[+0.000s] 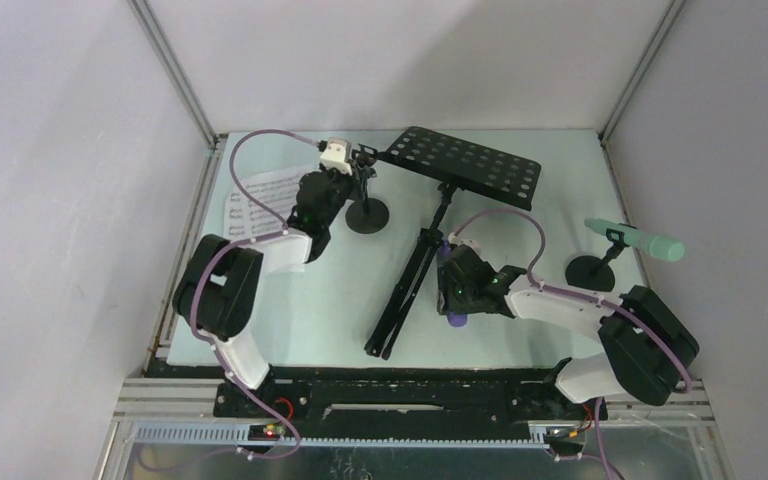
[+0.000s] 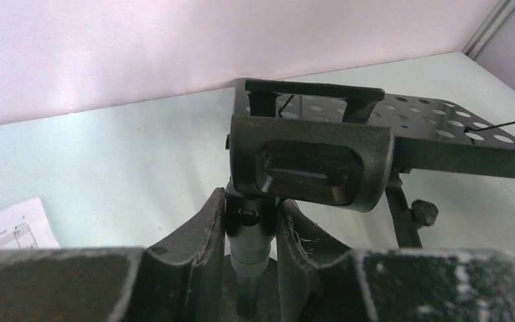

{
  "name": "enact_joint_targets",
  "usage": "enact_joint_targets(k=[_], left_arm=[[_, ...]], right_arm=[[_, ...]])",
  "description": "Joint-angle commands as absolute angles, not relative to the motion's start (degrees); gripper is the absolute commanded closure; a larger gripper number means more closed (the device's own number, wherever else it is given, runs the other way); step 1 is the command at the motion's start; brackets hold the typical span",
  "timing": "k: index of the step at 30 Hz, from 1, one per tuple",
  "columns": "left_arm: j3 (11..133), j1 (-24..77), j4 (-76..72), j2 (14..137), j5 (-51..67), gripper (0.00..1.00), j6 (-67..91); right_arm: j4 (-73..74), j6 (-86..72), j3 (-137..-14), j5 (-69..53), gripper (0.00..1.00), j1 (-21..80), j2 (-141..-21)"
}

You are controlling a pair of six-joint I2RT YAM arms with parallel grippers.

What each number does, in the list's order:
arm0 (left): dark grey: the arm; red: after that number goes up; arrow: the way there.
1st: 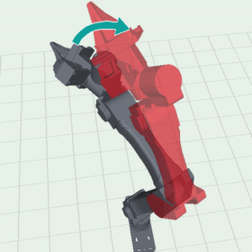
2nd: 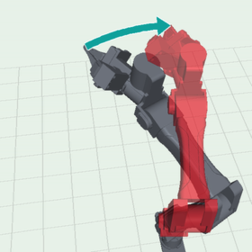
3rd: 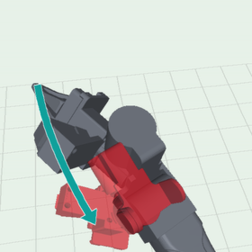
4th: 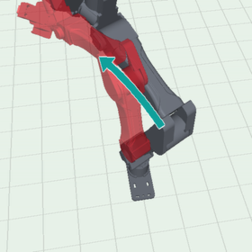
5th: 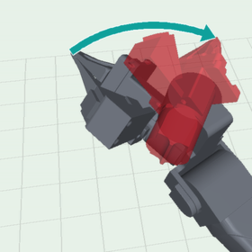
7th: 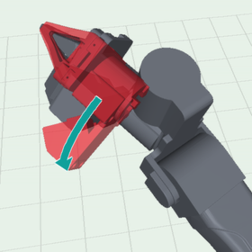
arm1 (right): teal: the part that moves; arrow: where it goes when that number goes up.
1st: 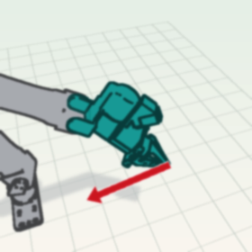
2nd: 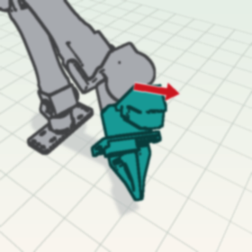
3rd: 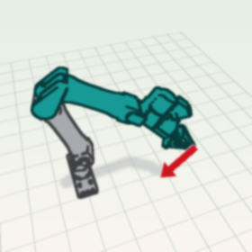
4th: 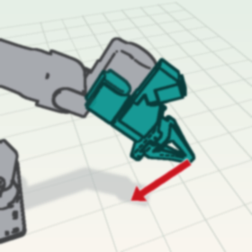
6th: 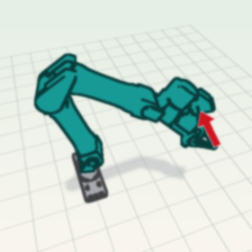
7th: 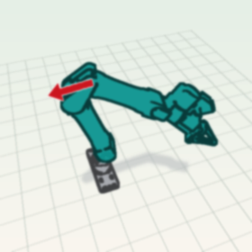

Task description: Pack up the instrument practice props

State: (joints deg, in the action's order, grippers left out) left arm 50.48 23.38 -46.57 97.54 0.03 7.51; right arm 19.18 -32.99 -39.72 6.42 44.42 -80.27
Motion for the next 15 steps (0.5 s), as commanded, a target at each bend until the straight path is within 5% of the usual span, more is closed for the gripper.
enact_joint_targets(k=[1,6,15], left_arm=[[59.3,21.7,-47.7,100.6,5.5,0.86,8.0],[59.6,21.5,-45.7,102.2,6.1,0.48,9.1],[54.3,21.6,-42.7,95.3,2.3,0.10,10.0]], right_arm=[[19.8,-34.6,-39.4,8.3,0.83,45.4,-76.9],[21.0,-34.8,-39.0,9.1,0.77,45.5,-74.3],[21.4,-33.2,-38.3,8.9,0.56,43.5,-75.4]])
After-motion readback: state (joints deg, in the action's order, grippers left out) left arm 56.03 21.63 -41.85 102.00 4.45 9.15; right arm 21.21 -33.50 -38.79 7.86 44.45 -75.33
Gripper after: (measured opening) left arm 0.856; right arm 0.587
